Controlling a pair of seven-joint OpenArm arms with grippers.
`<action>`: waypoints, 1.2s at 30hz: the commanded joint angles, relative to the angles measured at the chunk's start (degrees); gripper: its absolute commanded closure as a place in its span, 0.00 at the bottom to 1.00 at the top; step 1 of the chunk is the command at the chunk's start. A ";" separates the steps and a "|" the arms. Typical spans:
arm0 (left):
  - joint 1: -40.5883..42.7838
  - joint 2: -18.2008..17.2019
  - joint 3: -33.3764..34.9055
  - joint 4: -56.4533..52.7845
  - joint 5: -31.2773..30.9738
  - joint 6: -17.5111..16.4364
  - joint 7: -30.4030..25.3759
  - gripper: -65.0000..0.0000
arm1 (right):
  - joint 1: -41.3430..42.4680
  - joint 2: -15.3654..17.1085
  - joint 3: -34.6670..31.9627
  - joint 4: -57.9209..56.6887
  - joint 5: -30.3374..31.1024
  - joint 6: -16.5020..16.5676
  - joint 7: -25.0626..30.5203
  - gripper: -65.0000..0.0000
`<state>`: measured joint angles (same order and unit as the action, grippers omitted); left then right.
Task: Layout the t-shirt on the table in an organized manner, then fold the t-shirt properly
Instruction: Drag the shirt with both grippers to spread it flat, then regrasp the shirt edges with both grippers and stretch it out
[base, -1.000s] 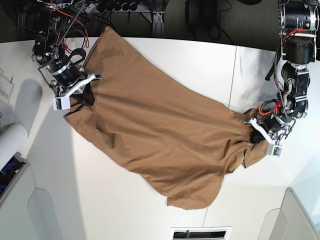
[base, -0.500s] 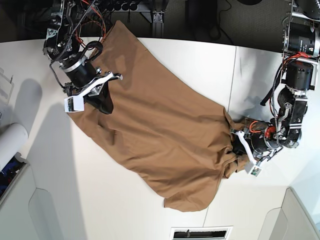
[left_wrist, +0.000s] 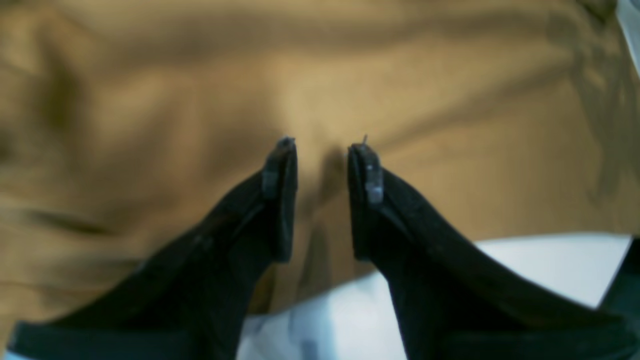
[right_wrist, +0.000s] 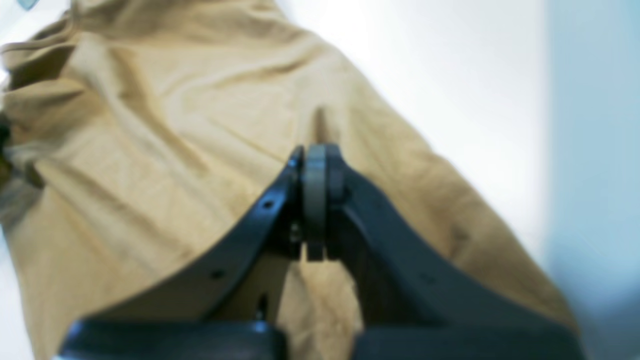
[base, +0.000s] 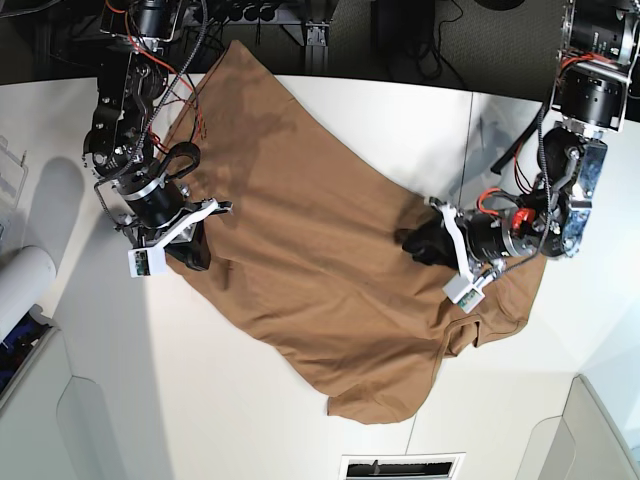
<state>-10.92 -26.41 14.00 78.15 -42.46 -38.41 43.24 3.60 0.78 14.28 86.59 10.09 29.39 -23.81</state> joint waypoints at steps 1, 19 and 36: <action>-0.48 -0.07 -0.52 0.98 0.22 -0.48 -1.75 0.69 | 1.36 0.33 0.09 -0.09 0.83 0.44 1.49 1.00; 6.36 -0.44 -0.52 0.96 9.18 0.46 -4.90 0.69 | 1.62 8.59 0.28 -2.84 -5.60 -6.34 1.55 1.00; 9.09 -0.46 -13.70 11.30 -0.26 -1.59 -4.83 0.69 | -3.76 6.67 4.68 12.46 12.24 2.51 -1.49 1.00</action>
<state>-1.10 -26.04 0.45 88.55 -41.74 -39.42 39.44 -0.82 7.01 18.81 98.30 21.61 31.66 -26.74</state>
